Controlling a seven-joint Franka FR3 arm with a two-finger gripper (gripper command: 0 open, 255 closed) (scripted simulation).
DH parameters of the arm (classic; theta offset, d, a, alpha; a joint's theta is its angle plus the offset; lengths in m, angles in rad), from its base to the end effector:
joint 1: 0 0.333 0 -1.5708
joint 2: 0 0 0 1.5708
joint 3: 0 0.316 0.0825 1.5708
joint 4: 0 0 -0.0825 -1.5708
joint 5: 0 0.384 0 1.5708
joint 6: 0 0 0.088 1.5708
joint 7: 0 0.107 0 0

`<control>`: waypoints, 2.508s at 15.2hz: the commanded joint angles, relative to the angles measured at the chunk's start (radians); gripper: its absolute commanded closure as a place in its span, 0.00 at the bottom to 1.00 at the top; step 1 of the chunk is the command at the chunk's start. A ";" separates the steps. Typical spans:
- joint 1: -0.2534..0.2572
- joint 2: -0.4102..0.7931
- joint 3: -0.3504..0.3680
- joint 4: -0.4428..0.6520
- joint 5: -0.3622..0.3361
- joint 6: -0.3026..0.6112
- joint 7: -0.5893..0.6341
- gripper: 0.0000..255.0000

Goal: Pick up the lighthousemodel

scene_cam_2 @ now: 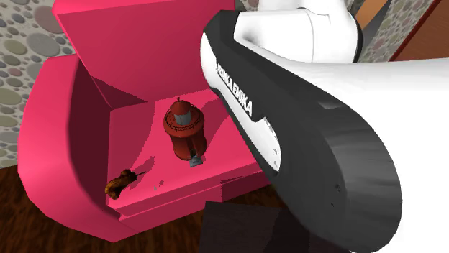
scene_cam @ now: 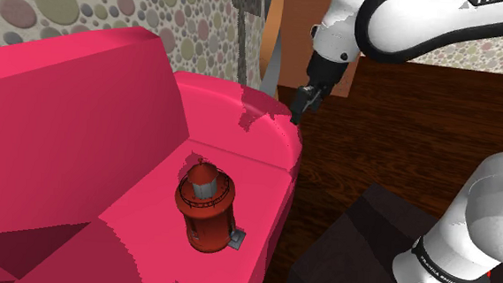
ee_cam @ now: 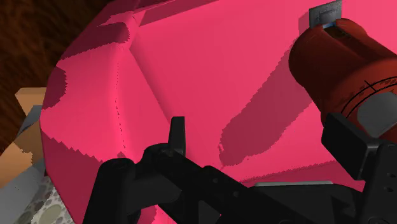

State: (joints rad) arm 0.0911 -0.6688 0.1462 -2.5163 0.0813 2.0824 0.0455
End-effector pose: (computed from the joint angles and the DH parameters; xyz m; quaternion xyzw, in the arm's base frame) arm 0.3601 0.0968 0.5200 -0.9909 -0.0692 -0.1151 0.0071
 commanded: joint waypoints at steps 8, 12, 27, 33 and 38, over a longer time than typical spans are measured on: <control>0.046 0.178 0.173 0.018 -0.032 0.327 0.081 0.00; 0.030 0.277 0.267 0.053 -0.101 0.458 0.147 0.00; -0.175 0.586 0.589 0.190 -0.672 0.702 0.599 0.00; -0.192 0.616 0.601 0.188 -0.754 0.716 0.668 1.00; -0.192 0.615 0.601 0.187 -0.751 0.717 0.666 1.00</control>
State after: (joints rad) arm -0.1003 -0.0541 0.7473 -2.3277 -0.6707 2.7998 0.7117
